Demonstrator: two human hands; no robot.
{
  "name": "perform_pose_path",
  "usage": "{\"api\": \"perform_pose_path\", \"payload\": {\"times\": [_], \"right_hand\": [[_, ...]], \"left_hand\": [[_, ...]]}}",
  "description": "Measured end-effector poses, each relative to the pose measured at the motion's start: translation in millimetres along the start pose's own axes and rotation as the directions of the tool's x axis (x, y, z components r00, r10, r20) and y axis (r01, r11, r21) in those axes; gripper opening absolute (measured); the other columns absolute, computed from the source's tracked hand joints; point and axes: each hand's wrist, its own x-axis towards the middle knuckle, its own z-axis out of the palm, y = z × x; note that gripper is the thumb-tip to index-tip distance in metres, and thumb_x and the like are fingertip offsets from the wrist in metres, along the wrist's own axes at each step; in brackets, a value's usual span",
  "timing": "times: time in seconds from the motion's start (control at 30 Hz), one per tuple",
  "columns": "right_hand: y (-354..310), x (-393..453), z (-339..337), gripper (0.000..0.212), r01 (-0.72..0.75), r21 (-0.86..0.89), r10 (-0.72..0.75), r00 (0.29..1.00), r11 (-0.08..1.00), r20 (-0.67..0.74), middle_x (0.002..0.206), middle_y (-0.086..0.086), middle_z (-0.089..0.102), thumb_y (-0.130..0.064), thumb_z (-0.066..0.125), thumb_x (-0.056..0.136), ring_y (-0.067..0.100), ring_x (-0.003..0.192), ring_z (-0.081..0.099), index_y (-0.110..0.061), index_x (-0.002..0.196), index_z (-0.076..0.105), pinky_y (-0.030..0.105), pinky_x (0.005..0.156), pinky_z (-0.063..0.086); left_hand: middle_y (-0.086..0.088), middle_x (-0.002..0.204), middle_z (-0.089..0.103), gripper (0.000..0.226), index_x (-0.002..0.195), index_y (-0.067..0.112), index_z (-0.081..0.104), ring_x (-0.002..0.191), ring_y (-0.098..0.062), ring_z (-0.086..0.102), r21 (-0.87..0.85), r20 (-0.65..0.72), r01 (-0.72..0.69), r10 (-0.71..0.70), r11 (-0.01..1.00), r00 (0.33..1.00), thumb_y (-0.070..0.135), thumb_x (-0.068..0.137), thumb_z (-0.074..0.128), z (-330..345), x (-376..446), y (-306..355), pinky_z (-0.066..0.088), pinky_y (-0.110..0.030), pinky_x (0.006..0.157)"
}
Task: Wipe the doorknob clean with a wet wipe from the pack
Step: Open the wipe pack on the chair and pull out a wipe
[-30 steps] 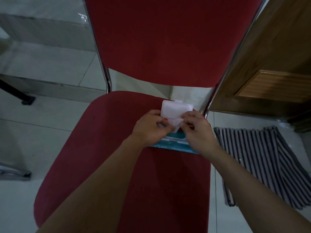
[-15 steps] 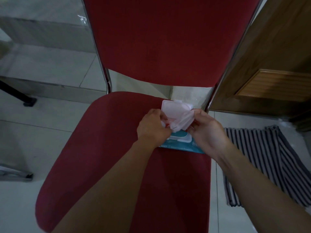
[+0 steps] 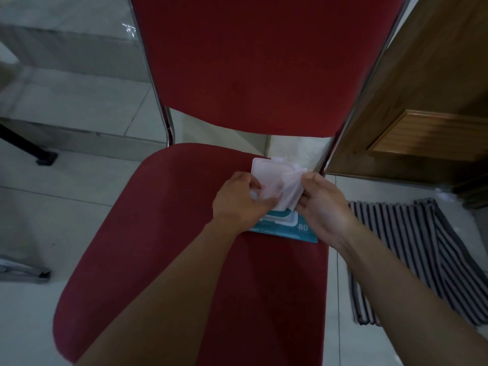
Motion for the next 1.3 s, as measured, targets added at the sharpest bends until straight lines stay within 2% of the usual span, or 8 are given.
{"api": "perform_pose_path", "payload": {"times": [0.3,0.43,0.5,0.6,0.7,0.9,1.07,1.3], "right_hand": [[-36.4,2.6,-20.5,0.017,0.052,0.277,-0.058,0.998,0.960,0.014,0.089,0.011,0.070,-0.014,0.039,0.095,0.022,0.085,0.069,-0.010,0.092,0.055,0.035,0.063,0.060],[-26.2,3.3,-21.8,0.014,0.009,0.105,-0.004,0.999,0.994,-0.046,0.092,0.011,0.065,-0.014,0.043,0.093,0.022,0.077,0.068,-0.011,0.091,0.056,0.040,0.065,0.060],[-10.5,2.2,-19.0,0.013,0.000,-0.199,-0.015,0.997,0.980,-0.073,0.084,0.007,0.063,-0.018,0.046,0.092,0.019,0.072,0.063,-0.014,0.086,0.056,0.036,0.062,0.054],[11.2,1.1,-15.3,0.007,0.232,-0.755,-0.254,0.963,0.614,0.090,0.080,-0.007,0.055,-0.016,0.055,0.085,0.006,0.071,0.052,-0.023,0.084,0.053,0.020,0.059,0.039],[27.0,-3.6,-13.9,0.032,0.449,-0.859,-0.270,0.883,0.246,0.384,0.101,0.001,0.053,-0.003,0.054,0.078,0.015,0.088,0.051,-0.022,0.104,0.059,0.023,0.071,0.042],[25.8,-12.0,-10.5,0.048,0.453,-0.891,-0.194,0.875,0.001,0.445,0.115,0.010,0.038,-0.003,0.049,0.081,0.030,0.084,0.054,-0.029,0.122,0.053,0.039,0.067,0.053],[29.0,-18.7,0.6,0.050,0.384,-0.867,-0.208,0.864,-0.319,0.459,0.124,0.014,0.033,-0.012,0.054,0.080,0.031,0.077,0.056,-0.027,0.128,0.045,0.035,0.056,0.048],[22.6,-13.5,5.7,0.040,0.401,-0.839,-0.206,0.845,-0.368,0.494,0.125,0.016,0.034,-0.011,0.057,0.079,0.023,0.066,0.048,-0.020,0.117,0.056,0.029,0.052,0.038]], "left_hand": [[0.006,0.098,0.055,0.031,0.082,0.025,0.053,0.083,-0.011,0.053,-0.004,-0.038,0.002,-0.003,1.000,0.999,0.032,0.064,0.077,-1.1,-2.2,0.9,0.037,-0.024,0.070],[0.007,0.096,0.055,0.032,0.080,0.025,0.052,0.084,-0.013,0.054,0.045,-0.072,0.001,0.003,0.999,0.997,0.033,0.063,0.078,-0.3,-1.6,3.4,0.036,-0.023,0.068],[0.004,0.099,0.057,0.033,0.086,0.021,0.056,0.088,-0.016,0.056,0.082,-0.090,-0.025,0.032,0.996,0.995,0.033,0.064,0.078,1.3,-1.2,3.7,0.037,-0.025,0.069],[0.000,0.102,0.059,0.033,0.090,0.018,0.059,0.088,-0.019,0.057,0.105,-0.111,-0.052,0.064,0.993,0.992,0.030,0.065,0.077,3.7,-1.3,4.0,0.038,-0.026,0.069],[-0.001,0.102,0.059,0.027,0.091,0.017,0.060,0.088,-0.020,0.058,0.098,-0.137,-0.082,0.095,0.992,0.986,0.023,0.067,0.072,5.1,-2.7,0.6,0.036,-0.024,0.069],[0.011,0.097,0.061,0.027,0.100,0.022,0.060,0.085,-0.005,0.057,-0.167,-0.026,-0.076,0.073,0.983,0.997,0.025,0.075,0.070,-5.5,-10.9,-17.4,0.043,-0.016,0.071],[0.004,0.098,0.064,0.018,0.097,0.018,0.064,0.090,-0.011,0.060,-0.481,0.028,0.079,-0.074,0.873,0.997,0.011,0.082,0.057,-11.9,-13.0,-13.0,0.049,-0.021,0.075],[-0.006,0.106,0.066,0.033,0.090,0.018,0.067,0.095,-0.018,0.061,-0.557,0.092,0.162,-0.134,0.814,0.987,0.001,0.077,0.041,-14.3,-12.8,-6.6,0.051,-0.029,0.081]]}}
